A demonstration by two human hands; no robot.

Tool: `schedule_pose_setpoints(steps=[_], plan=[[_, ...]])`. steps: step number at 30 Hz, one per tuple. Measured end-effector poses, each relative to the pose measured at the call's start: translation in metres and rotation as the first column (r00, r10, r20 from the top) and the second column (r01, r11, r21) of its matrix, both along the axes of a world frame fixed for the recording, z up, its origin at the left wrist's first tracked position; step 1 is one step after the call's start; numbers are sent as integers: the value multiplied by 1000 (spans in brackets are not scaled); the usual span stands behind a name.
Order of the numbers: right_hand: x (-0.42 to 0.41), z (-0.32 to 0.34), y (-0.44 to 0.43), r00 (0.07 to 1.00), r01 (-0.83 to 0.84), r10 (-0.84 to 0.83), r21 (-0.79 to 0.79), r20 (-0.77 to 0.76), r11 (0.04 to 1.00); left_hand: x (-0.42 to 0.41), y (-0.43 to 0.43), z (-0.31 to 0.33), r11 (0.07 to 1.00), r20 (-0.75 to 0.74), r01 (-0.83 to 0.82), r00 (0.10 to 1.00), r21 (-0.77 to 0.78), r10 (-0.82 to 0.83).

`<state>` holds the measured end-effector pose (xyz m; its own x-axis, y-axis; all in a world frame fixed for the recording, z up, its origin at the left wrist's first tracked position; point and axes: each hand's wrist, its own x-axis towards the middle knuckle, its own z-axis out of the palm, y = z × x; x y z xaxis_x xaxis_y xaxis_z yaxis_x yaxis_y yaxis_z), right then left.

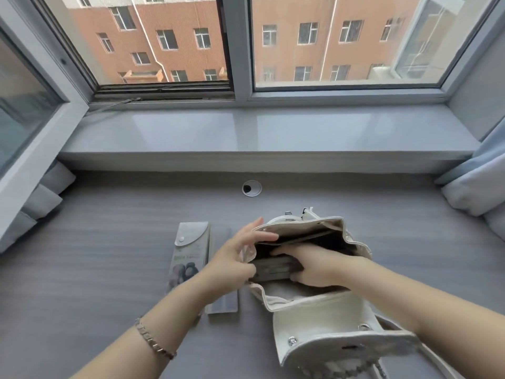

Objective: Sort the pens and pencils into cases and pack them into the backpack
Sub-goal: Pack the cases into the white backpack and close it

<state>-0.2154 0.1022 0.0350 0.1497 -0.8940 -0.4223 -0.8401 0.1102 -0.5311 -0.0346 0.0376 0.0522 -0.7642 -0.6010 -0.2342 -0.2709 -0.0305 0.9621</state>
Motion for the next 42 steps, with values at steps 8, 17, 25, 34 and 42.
schedule_pose_setpoints(steps=[8,17,25,34,42], plan=[[4,27,9,896,343,-329,8,299,939,19,-5,-46,912,783,31,526,-409,333],[11,41,3,317,445,-664,512,677,734,6,-2,-53,928,912,157,299,-338,281],[1,51,-27,211,453,-773,641,598,619,-1,-7,67,903,566,-167,729,-397,384],[-19,50,-20,318,300,-617,541,720,786,-44,41,52,751,537,167,795,-639,281],[-30,55,-7,301,635,-561,276,771,722,-16,4,10,593,489,209,794,-778,361]])
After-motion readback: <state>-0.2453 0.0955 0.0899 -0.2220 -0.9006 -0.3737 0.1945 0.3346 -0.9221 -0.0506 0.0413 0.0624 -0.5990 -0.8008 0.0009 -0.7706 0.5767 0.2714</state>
